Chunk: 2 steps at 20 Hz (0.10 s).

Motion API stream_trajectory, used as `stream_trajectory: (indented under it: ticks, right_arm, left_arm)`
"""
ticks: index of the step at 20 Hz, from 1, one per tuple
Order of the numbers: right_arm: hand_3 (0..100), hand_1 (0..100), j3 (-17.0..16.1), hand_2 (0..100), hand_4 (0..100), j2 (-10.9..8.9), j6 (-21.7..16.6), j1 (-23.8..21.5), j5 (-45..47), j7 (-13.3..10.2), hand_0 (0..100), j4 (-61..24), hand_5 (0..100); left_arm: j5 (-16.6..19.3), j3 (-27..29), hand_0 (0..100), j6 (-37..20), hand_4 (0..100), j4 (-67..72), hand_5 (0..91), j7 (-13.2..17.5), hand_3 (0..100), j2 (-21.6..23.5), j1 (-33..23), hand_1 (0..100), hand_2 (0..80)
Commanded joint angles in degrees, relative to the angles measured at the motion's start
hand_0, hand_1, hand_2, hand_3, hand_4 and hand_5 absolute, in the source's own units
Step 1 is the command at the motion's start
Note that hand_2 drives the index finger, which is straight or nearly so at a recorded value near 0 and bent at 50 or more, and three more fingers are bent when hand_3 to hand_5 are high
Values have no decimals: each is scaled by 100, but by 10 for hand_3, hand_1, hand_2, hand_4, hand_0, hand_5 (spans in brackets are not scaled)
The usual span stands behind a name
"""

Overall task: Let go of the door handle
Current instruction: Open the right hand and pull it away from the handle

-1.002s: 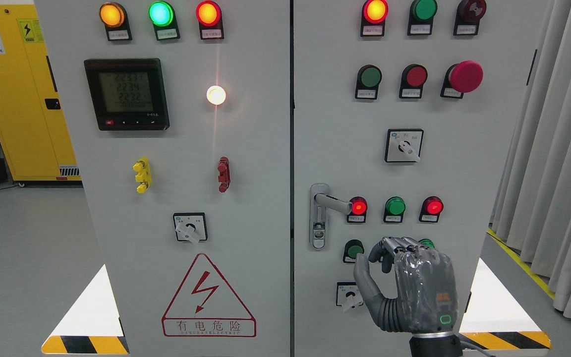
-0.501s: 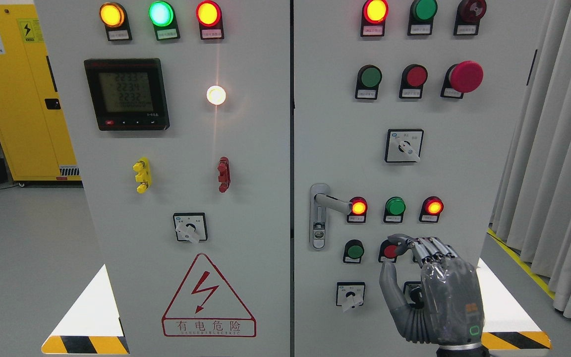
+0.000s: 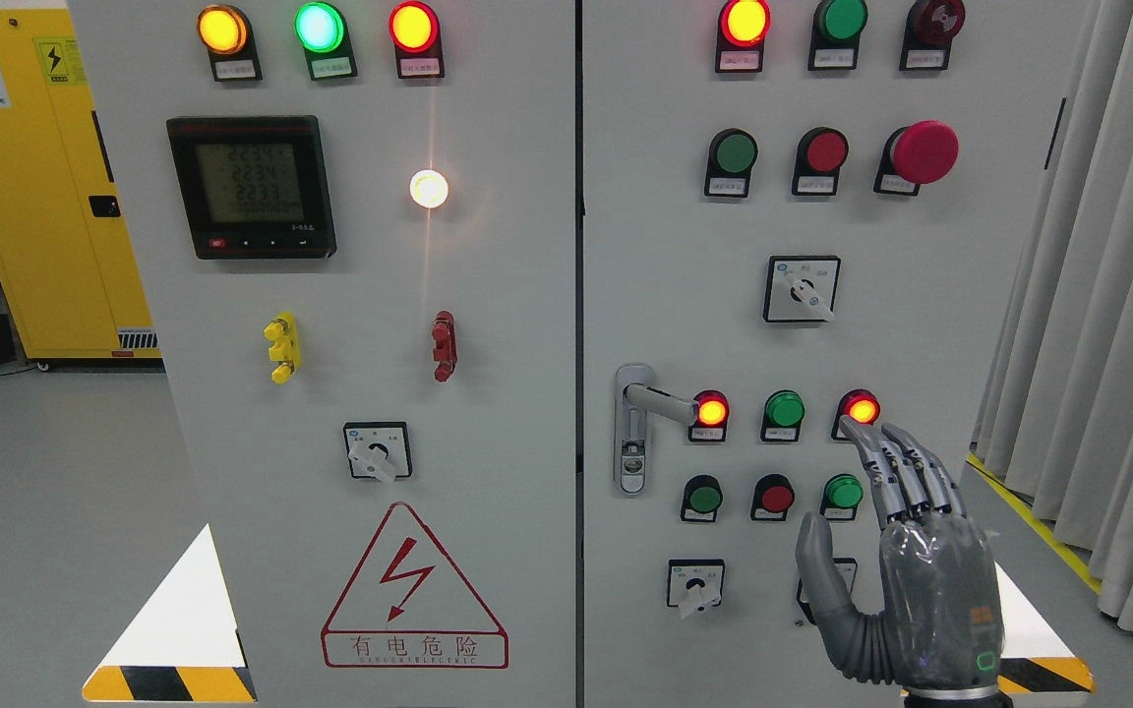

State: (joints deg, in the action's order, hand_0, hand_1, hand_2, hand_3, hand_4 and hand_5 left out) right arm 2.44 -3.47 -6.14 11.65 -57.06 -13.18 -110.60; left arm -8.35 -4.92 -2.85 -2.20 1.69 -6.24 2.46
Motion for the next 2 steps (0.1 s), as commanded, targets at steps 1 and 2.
stream_trajectory:
  ticks: [1, 2]
  right_arm:
    - [0, 226, -33, 0, 0, -66, -1, -31, 29, 9, 754, -137, 0]
    - [0, 226, -33, 0, 0, -66, -44, -23, 29, 9, 754, -137, 0]
  left_arm:
    - [0, -9, 120, -5, 0, 0, 0, -2, 0, 0, 0, 556, 0]
    - [0, 0, 120, -5, 0, 0, 0, -2, 0, 0, 0, 556, 0]
